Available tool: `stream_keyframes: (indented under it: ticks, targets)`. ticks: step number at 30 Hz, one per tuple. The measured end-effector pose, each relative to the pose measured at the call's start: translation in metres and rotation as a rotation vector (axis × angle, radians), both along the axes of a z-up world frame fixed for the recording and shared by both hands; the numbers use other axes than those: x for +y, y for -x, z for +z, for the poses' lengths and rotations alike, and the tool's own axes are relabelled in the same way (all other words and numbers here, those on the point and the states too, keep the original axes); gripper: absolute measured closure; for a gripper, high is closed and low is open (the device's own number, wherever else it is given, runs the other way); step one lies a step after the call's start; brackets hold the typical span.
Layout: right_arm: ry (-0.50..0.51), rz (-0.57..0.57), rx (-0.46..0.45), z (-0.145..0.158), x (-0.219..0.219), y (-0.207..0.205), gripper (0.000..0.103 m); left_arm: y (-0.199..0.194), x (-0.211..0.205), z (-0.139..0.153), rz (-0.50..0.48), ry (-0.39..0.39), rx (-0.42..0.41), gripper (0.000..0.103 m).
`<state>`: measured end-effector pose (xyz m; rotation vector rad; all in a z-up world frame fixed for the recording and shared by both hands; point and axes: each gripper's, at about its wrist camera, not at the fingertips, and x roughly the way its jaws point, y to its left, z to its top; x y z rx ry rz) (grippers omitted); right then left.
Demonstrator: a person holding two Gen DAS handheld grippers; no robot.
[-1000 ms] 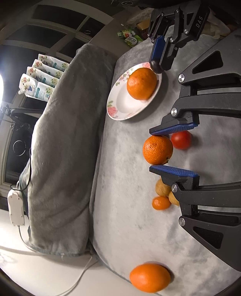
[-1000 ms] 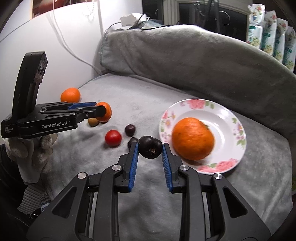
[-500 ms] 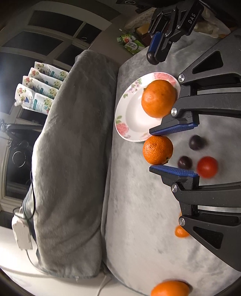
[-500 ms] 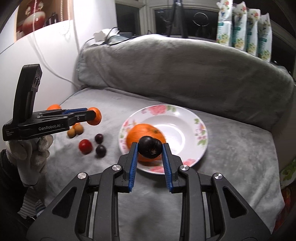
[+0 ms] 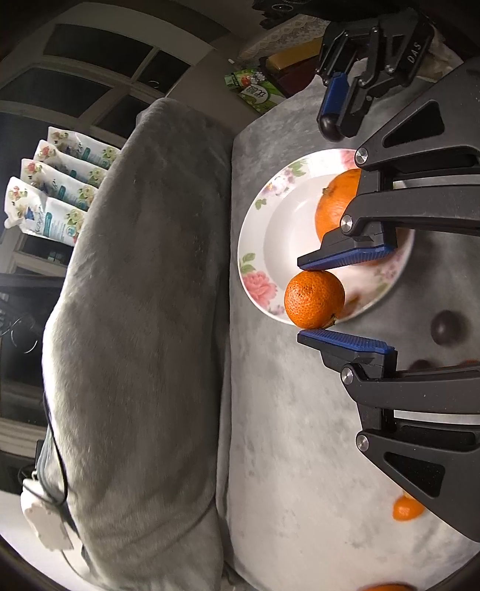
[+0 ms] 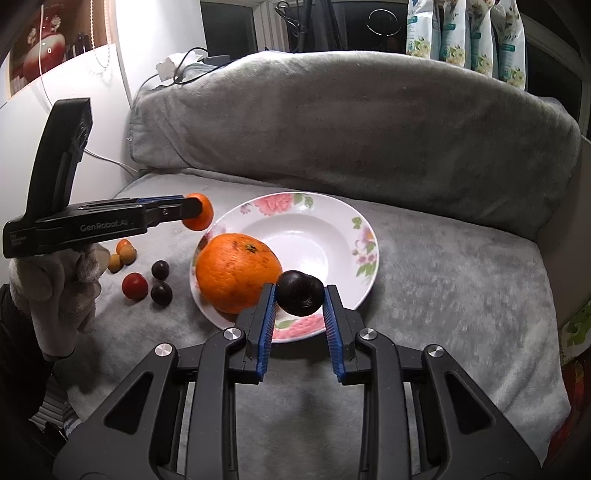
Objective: Organize fruits
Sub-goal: 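Carry the plum and tangerine onto the plate and open both tools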
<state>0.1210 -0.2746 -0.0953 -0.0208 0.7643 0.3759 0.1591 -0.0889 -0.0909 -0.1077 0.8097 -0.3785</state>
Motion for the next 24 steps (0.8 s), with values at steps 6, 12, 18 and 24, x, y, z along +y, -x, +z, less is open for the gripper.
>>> stream_keyframes:
  ticks: [6,12,18,24]
  targets:
    - [-0.001,0.004,0.009,-0.006,-0.003,-0.005,0.076,-0.007,-0.014,0.001,-0.011,-0.010,-0.006,0.072]
    - [0.003,0.014,0.012,-0.009,-0.001,-0.010,0.076,-0.011,-0.021,0.004,-0.022,-0.012,-0.013,0.072]
    - [0.004,0.016,0.018,-0.012,0.000,-0.013,0.076,-0.014,-0.025,0.006,-0.028,-0.006,-0.009,0.071]
    - [0.009,0.030,0.013,-0.011,0.004,-0.013,0.076,-0.013,-0.026,0.010,-0.028,0.004,-0.023,0.071]
